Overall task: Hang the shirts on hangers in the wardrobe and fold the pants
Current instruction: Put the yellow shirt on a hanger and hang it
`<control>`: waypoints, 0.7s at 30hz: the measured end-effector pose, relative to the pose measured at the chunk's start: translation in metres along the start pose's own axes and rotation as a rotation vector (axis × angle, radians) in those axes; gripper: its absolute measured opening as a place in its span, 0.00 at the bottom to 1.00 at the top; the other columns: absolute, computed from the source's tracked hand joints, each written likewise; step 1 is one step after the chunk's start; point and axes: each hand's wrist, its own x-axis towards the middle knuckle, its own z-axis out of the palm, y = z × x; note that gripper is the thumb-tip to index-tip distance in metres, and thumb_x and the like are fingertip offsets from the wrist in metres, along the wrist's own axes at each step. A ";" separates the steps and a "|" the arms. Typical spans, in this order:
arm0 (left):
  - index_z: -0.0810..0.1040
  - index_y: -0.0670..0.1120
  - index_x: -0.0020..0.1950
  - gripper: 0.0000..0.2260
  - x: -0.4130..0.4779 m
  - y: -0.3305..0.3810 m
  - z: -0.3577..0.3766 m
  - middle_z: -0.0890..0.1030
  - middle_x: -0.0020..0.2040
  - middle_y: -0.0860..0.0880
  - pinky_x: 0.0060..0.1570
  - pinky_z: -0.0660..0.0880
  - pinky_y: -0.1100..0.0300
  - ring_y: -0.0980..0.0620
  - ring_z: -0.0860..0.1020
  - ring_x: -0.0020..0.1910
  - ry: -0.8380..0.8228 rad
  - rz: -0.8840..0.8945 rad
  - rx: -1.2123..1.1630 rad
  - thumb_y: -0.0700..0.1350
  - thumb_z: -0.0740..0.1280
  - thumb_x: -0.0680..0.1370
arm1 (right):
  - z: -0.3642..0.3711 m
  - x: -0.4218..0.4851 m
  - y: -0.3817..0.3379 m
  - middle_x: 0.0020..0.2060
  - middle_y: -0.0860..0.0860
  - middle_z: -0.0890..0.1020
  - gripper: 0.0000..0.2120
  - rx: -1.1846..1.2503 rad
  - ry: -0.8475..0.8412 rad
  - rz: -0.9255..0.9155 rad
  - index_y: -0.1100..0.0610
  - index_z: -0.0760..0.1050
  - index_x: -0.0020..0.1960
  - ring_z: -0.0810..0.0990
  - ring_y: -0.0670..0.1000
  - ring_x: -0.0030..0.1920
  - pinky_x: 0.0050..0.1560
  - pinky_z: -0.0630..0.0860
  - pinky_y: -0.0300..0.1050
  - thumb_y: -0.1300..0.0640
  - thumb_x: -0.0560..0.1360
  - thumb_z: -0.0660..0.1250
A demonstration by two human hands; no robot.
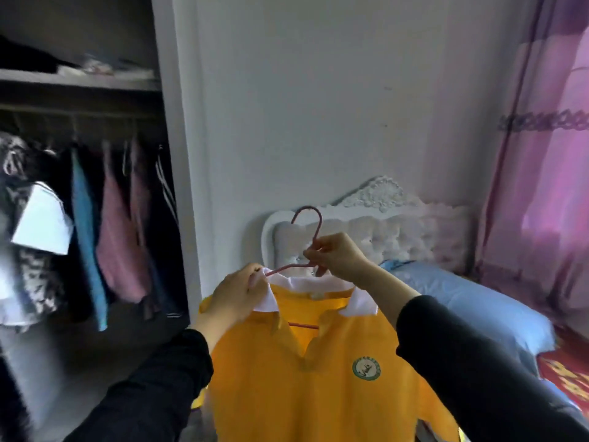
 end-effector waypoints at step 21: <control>0.77 0.50 0.64 0.16 0.191 -0.280 -0.167 0.79 0.63 0.47 0.58 0.71 0.57 0.47 0.75 0.62 -0.082 -0.185 0.161 0.43 0.54 0.82 | 0.256 0.289 -0.106 0.38 0.57 0.85 0.07 -0.143 -0.405 -0.140 0.67 0.80 0.48 0.85 0.53 0.34 0.38 0.82 0.43 0.63 0.76 0.67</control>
